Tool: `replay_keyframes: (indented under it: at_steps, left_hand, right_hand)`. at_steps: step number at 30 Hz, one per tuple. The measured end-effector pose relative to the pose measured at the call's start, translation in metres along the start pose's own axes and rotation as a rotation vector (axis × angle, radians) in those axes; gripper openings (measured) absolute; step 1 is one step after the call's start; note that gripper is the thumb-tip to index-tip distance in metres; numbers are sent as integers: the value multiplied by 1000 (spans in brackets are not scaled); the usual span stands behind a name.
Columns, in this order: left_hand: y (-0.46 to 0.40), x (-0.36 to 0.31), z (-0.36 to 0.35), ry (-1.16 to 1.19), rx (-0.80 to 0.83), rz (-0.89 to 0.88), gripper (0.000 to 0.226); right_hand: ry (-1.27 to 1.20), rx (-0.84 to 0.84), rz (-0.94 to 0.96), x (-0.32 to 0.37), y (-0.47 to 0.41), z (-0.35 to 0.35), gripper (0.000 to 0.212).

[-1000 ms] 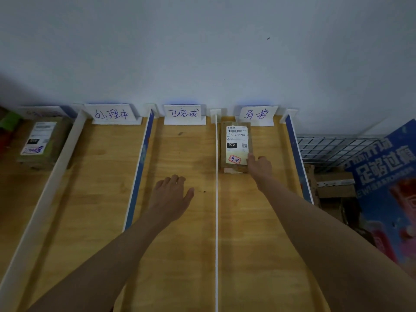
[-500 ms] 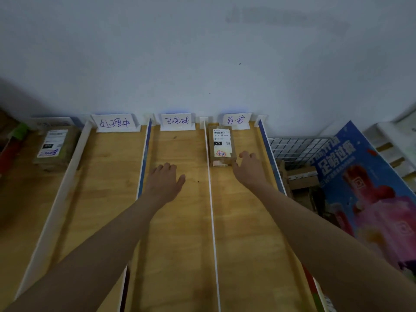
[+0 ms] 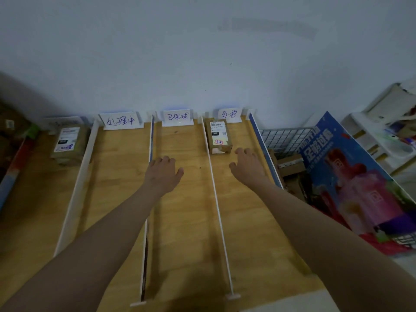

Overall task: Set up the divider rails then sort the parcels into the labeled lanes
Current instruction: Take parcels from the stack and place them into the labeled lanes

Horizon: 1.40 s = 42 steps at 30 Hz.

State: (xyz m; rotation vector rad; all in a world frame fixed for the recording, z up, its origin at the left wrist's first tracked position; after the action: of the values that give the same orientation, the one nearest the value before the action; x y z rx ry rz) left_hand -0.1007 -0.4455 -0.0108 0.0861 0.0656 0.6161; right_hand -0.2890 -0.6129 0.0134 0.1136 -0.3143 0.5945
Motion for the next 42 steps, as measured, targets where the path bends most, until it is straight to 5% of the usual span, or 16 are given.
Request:
replay_keyframes:
  at_steps: [7, 20, 33, 42]
  left_hand:
    - [39, 17, 10, -28, -31, 0, 56]
    - [174, 92, 25, -53, -54, 299, 57]
    - [321, 228, 61, -45, -134, 641, 51]
    - [411, 345, 110, -56, -314, 661, 43]
  right_hand:
    - [74, -11, 77, 23, 34, 4, 48]
    - [24, 46, 365, 112, 88, -20, 45]
    - [12, 53, 730, 300, 170, -39, 46]
    - [-48, -12, 818, 450, 247, -54, 35]
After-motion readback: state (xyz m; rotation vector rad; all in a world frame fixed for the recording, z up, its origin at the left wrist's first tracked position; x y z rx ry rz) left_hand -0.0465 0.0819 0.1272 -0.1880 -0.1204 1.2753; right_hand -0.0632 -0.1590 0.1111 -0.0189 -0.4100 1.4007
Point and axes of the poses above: each hand's wrist, its own y-axis away from the middle knuckle, its own z-axis out of the back of the hand, x = y × z, the point moved 1 cm from there along -y, towards the middle knuckle, and after that the axes turned 8 degrees about -x, right-handed, at the moved point
